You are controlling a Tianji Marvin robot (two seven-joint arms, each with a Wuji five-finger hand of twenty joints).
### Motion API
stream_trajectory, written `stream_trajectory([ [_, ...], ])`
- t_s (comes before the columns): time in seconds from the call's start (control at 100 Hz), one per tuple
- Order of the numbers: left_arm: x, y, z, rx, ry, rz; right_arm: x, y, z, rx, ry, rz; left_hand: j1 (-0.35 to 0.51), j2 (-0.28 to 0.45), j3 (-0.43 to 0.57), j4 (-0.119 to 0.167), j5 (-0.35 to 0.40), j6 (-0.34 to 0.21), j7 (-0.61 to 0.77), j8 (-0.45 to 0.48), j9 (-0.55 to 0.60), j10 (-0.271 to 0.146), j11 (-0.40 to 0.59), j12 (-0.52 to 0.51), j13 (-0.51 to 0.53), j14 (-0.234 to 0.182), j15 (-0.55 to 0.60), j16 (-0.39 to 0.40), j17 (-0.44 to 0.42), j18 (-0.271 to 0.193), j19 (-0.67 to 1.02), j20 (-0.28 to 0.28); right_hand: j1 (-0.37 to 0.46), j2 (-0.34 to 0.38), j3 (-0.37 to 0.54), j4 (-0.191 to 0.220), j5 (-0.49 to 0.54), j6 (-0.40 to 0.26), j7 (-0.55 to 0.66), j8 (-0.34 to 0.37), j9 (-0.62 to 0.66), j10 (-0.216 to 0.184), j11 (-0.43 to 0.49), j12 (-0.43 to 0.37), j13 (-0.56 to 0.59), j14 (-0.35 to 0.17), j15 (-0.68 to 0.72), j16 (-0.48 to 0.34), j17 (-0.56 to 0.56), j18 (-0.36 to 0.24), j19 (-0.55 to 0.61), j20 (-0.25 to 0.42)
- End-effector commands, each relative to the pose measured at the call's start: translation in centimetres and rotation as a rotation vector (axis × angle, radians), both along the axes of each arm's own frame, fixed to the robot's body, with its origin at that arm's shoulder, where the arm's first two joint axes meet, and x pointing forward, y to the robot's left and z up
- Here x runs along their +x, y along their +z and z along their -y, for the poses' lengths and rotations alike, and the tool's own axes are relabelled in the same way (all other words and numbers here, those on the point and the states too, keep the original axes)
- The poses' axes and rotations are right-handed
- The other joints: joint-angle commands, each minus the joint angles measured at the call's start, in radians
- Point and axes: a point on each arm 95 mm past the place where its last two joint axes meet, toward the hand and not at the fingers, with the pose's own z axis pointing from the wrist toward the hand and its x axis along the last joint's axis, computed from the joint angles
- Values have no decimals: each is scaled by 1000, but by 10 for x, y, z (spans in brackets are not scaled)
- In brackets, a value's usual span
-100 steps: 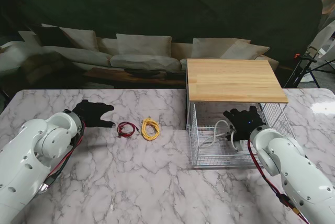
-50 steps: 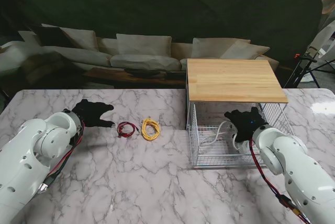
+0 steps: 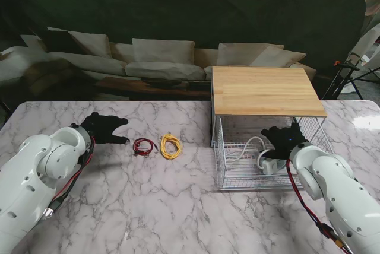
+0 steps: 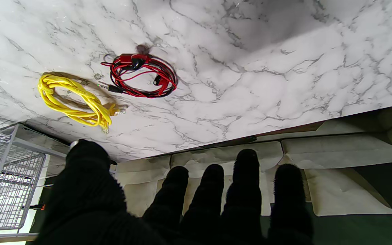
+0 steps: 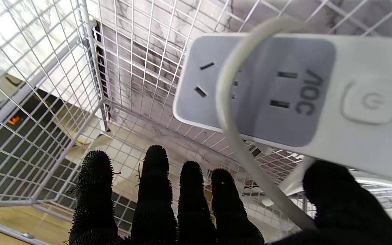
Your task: Load the small electronics into the mesh drawer
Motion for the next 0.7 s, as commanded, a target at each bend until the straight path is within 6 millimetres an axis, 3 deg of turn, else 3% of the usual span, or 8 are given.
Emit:
stream_trajectory([
  [0.0,-1,-1,1,5,-3,-14,-1,0,-3,18,-17,4,21,49,-2,13,-26,-12,-18,0,-26,-8,-19,-14,21,0,-20,3,-11,45,-22,10,2,-61,161,48,19,16,18,-17,19,24,-17,-7,6,6,-7,12,-11,52,3,15],
  [0.07,-1,0,1,5,-3,-15,-1,2,-4,26,-27,0,21,48,-3,13,-25,-13,-18,0,-26,-7,-20,-14,22,0,-19,3,-11,43,-22,10,-66,-225,395,198,1,18,10,-24,20,21,-26,-10,9,7,-8,12,-8,55,9,14],
  [0.15,-1,0,0,5,-5,-17,-1,4,-5,39,-32,-11,23,48,-2,13,-25,-13,-17,0,-26,-7,-19,-14,24,-10,-19,3,-10,43,-22,10,-108,-266,478,310,-12,15,0,-20,9,16,-45,-21,3,7,-11,10,-11,56,8,9],
  [0.19,-1,0,0,6,-6,-19,-2,6,-4,44,-35,-17,24,49,-2,13,-26,-13,-18,0,-26,-7,-19,-14,23,-1,-20,3,-10,43,-22,9,-122,-238,406,260,-19,16,-12,-21,2,13,-54,-30,-2,7,-14,9,-13,53,7,7],
  [0.26,-1,0,0,5,-6,-20,-2,7,-5,58,-41,-11,23,49,-2,13,-25,-14,-18,0,-26,-7,-19,-14,23,1,-20,3,-10,42,-22,9,-172,-94,168,59,-2,11,-29,-34,4,9,-59,-38,1,10,-14,9,-13,52,5,5],
  [0.33,-1,0,0,6,-7,-22,-3,9,-4,45,-48,-5,24,48,-2,13,-25,-14,-17,0,-26,-7,-19,-14,24,-7,-19,3,-10,43,-22,9,-184,3,37,1,3,8,-37,-46,29,8,-36,-37,17,4,-9,8,4,34,10,6],
  [0.53,-1,-2,0,5,-10,-35,-8,12,0,22,-44,5,22,49,-3,13,-23,-14,-16,0,-27,-7,-19,-14,22,0,-21,2,-9,43,-20,10,4,-99,33,20,27,-16,-19,-55,39,-3,-11,-48,25,-6,-7,1,14,8,4,0],
  [0.69,0,-4,2,5,-15,-51,-14,14,5,73,-47,-3,20,49,-3,13,-22,-15,-16,1,-28,-7,-19,-15,20,-1,-22,2,-8,42,-19,10,8,-317,266,172,-16,5,-7,-66,2,-7,1,-65,13,-4,-7,-7,3,12,-7,-11],
])
